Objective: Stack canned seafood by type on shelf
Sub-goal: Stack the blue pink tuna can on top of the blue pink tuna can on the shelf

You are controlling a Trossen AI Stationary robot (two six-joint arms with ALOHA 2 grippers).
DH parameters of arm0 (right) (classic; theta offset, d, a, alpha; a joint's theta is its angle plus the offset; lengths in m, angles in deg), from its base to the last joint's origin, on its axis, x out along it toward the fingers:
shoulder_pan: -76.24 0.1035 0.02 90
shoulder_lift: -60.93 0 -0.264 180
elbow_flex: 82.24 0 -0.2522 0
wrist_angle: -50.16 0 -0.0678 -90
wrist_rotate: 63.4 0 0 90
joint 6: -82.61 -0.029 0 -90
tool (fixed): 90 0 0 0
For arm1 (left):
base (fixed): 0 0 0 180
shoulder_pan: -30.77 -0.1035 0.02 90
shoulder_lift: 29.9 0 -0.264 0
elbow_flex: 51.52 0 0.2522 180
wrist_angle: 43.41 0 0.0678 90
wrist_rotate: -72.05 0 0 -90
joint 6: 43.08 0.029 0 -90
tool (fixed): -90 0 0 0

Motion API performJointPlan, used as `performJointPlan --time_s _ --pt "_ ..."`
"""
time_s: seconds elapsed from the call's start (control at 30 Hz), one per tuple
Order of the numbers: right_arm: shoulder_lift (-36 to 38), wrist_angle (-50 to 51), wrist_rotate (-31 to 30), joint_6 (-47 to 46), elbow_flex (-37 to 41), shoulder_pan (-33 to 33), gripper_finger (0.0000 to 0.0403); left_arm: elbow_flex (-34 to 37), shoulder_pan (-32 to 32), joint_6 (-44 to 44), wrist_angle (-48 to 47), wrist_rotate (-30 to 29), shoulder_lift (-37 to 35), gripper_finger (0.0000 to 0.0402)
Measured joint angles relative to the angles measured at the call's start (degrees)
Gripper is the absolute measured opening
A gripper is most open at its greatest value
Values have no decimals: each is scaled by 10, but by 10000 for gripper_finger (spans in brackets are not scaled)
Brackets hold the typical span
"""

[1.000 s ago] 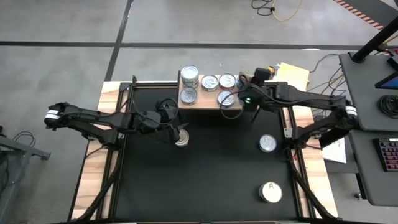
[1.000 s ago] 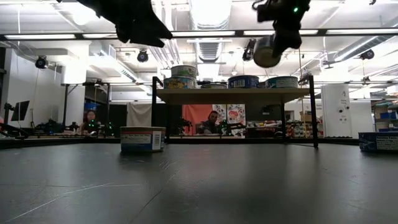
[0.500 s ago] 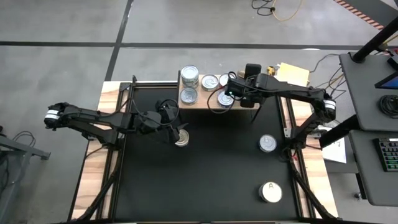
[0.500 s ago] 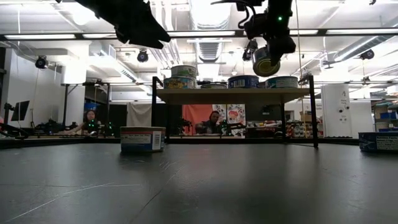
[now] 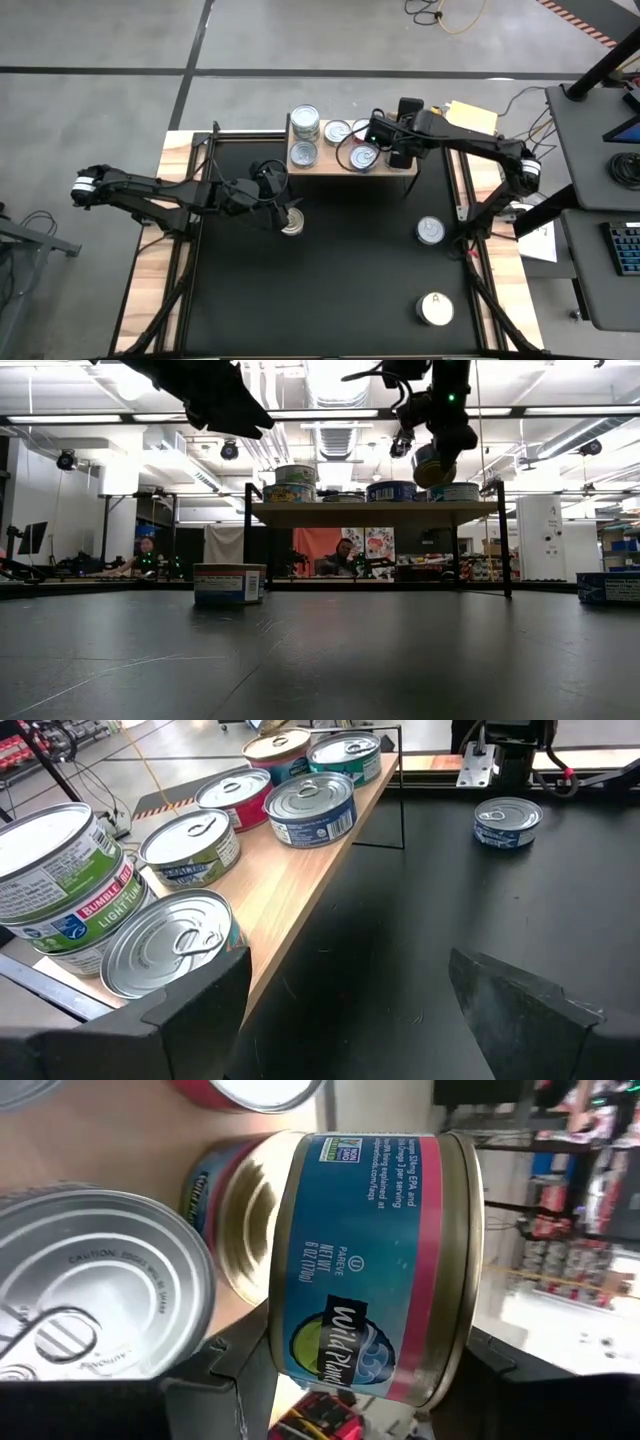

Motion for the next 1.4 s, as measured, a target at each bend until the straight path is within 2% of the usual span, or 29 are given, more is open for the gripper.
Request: performJointPlan --time_s 0.6,0.77,1.07,1.4 --pt "-18 -15 24 16 0 -26 183 0 0 -10 -7 0 0 323" --pt "-18 -14 28 13 0 -26 206 0 0 -10 -9 0 0 323" --pt "-18 -14 74 -5 0 -26 247 0 0 -10 -9 0 0 323" --pt "-20 -12 87 -14 1 -26 267 0 0 -12 -9 1 0 323"
